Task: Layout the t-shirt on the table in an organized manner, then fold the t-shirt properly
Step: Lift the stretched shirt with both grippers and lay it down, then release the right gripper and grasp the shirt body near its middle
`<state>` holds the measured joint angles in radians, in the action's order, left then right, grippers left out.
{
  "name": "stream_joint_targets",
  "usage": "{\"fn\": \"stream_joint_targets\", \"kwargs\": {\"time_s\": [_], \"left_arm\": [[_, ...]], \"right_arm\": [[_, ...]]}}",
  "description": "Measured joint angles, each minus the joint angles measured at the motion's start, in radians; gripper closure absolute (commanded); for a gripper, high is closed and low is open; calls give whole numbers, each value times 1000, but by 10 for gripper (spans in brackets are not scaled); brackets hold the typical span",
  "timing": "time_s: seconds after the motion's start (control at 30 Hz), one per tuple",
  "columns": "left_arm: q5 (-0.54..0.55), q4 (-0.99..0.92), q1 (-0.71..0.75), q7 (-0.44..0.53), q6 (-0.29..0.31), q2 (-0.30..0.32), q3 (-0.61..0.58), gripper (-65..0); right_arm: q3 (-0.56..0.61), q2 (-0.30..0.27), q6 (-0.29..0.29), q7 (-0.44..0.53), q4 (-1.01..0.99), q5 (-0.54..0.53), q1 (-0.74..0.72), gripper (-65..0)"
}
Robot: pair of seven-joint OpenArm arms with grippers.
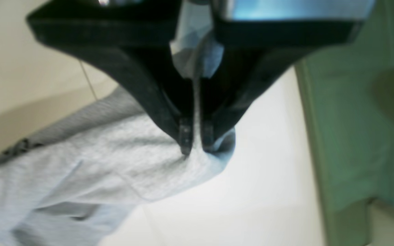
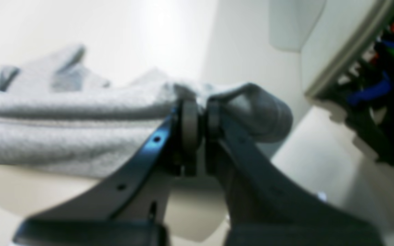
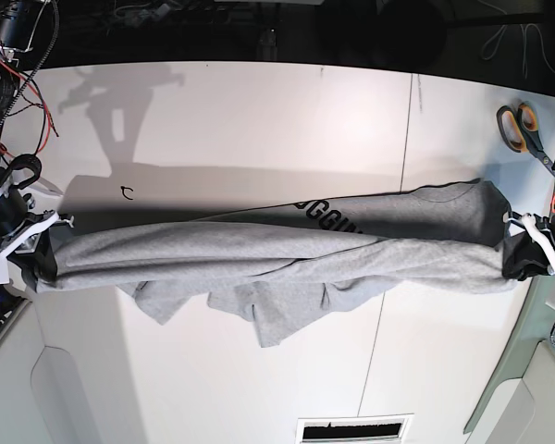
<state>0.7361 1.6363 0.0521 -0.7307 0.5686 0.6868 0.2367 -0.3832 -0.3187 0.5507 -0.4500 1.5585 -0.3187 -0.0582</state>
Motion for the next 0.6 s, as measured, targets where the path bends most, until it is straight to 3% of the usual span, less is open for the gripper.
{"fn": "stream_joint_targets", "kwargs": {"time_s": [0.17, 0.37, 0.5, 0.53, 0.6], "left_arm": [[274, 133, 61, -159, 123, 2, 1, 0], [357, 206, 237, -203, 121, 4, 0, 0], [358, 207, 320, -212, 121, -16, 2, 0], [359, 207, 336, -213, 121, -27, 2, 0], [358, 207, 362, -216, 121, -44, 2, 0]], "right_arm": [[0, 3, 0, 4, -89, 5, 19, 0], [0, 6, -6, 50, -287, 9, 16, 0], [0, 6, -8, 104, -380, 8, 17, 0], [0, 6, -8, 110, -389, 8, 17, -15], [0, 6, -12, 111, -390, -27, 17, -136]]}}
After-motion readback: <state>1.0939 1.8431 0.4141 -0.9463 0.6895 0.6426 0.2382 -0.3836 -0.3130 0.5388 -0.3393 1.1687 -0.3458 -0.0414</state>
